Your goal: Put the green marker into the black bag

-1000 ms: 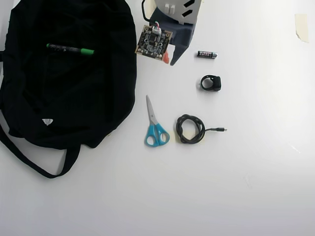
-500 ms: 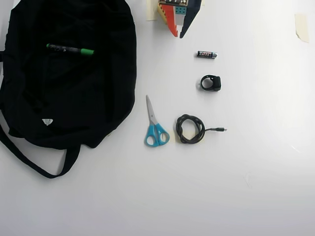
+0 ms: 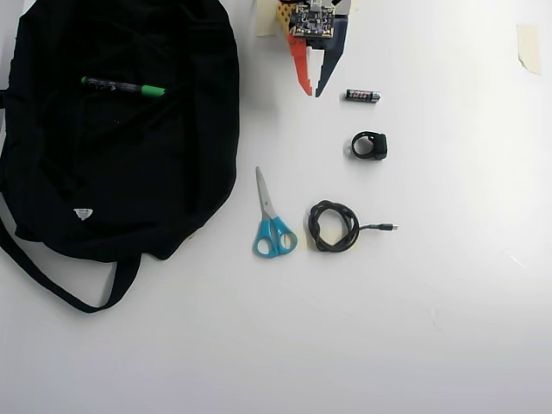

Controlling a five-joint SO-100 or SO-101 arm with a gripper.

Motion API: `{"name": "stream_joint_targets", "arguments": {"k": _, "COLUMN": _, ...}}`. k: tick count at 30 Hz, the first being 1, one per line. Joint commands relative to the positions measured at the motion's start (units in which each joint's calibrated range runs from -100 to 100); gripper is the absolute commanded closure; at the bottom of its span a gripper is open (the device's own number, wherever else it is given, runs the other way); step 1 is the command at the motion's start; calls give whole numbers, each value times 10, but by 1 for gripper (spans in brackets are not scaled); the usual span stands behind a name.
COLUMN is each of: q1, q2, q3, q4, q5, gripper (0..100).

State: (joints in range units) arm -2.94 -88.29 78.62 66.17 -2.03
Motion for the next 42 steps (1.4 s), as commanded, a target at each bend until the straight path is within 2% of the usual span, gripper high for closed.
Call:
{"name": "stream_joint_targets", "arguments": {"k": 1, "q1": 0, "q2": -66, "q3": 46, "q4": 5, "q5": 19, "gripper": 98}}
{"name": "stream_joint_targets", "arguments": {"k": 10, "q1": -5, "q2": -95, "q3": 76, "q4": 83, "q5": 20, "gripper": 98}}
{"name": "stream_joint_targets", "arguments": {"k": 16, "q1": -5, "q2": -95, "q3": 92, "q4": 83, "q5": 21, "gripper": 98}}
{"name": "stream_joint_targets", "arguments": {"k": 26, "q1": -6, "q2": -112, "q3": 207, "q4": 69, "q5": 20, "gripper": 98}}
{"name": "stream_joint_targets", "arguments": {"k": 42, "q1": -4, "q2": -111, "q3": 207, "q4": 68, "q5": 16, "gripper": 98}}
